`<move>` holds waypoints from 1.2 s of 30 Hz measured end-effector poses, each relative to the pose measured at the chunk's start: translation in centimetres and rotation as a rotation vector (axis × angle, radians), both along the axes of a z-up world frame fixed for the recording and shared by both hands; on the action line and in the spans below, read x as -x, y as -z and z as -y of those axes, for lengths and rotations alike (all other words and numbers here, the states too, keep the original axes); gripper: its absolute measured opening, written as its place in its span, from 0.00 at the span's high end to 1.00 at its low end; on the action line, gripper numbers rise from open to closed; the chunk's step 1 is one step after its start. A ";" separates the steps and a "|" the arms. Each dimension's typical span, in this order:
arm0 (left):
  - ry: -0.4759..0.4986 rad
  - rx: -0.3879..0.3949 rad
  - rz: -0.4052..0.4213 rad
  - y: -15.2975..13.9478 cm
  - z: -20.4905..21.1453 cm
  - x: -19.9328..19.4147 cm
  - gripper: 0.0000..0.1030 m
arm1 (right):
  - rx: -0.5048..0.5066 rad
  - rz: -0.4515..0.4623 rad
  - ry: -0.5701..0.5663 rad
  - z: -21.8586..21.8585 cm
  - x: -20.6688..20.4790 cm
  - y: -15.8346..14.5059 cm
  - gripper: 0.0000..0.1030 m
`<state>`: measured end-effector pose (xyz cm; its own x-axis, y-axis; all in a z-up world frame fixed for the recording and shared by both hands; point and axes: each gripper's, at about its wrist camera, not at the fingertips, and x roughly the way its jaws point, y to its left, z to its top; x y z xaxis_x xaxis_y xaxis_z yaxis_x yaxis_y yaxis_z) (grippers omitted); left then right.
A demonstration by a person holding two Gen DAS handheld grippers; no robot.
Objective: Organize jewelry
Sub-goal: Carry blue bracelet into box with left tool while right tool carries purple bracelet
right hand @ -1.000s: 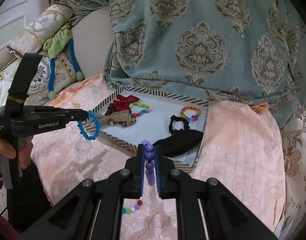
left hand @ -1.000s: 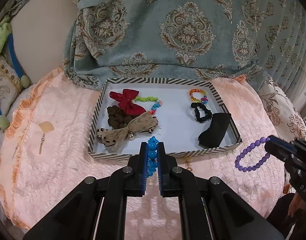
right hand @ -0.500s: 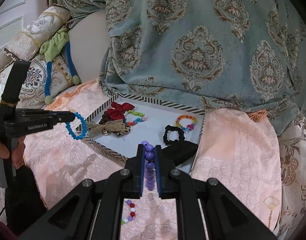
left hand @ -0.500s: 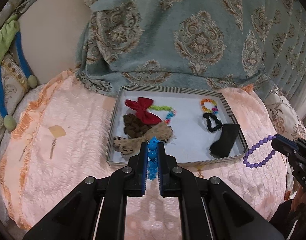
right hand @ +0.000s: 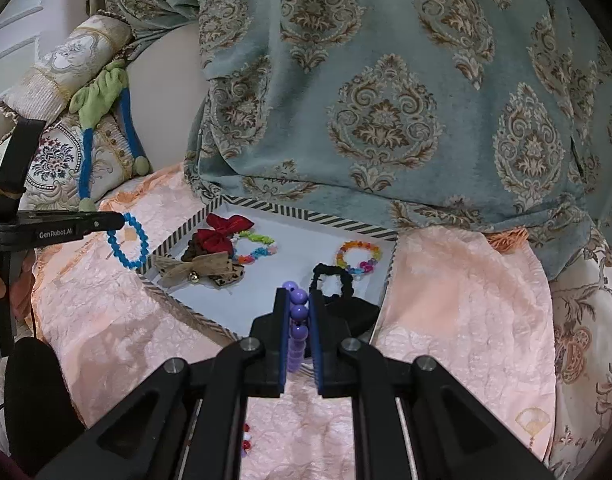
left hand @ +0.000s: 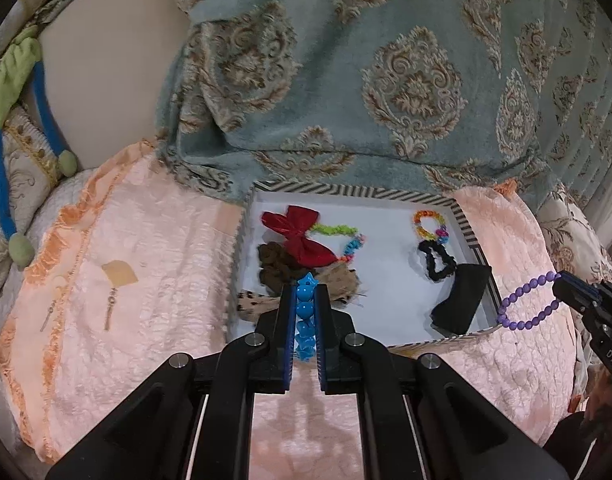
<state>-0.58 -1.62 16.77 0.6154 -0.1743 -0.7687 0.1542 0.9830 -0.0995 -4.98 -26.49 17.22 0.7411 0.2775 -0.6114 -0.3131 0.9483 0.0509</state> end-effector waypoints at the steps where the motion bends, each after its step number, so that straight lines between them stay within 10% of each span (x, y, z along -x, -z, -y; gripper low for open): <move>1: 0.005 0.004 -0.004 0.2 0.3 -0.1 1.00 | 0.002 0.000 0.001 0.1 0.0 0.0 0.91; 17: 0.084 0.035 -0.105 5.7 6.8 -3.0 1.00 | 0.002 -0.025 0.014 0.0 -2.3 1.0 0.91; 36: 0.003 0.022 -0.189 10.2 3.1 -4.6 1.00 | -0.037 -0.106 -0.077 -5.9 -9.2 3.8 0.91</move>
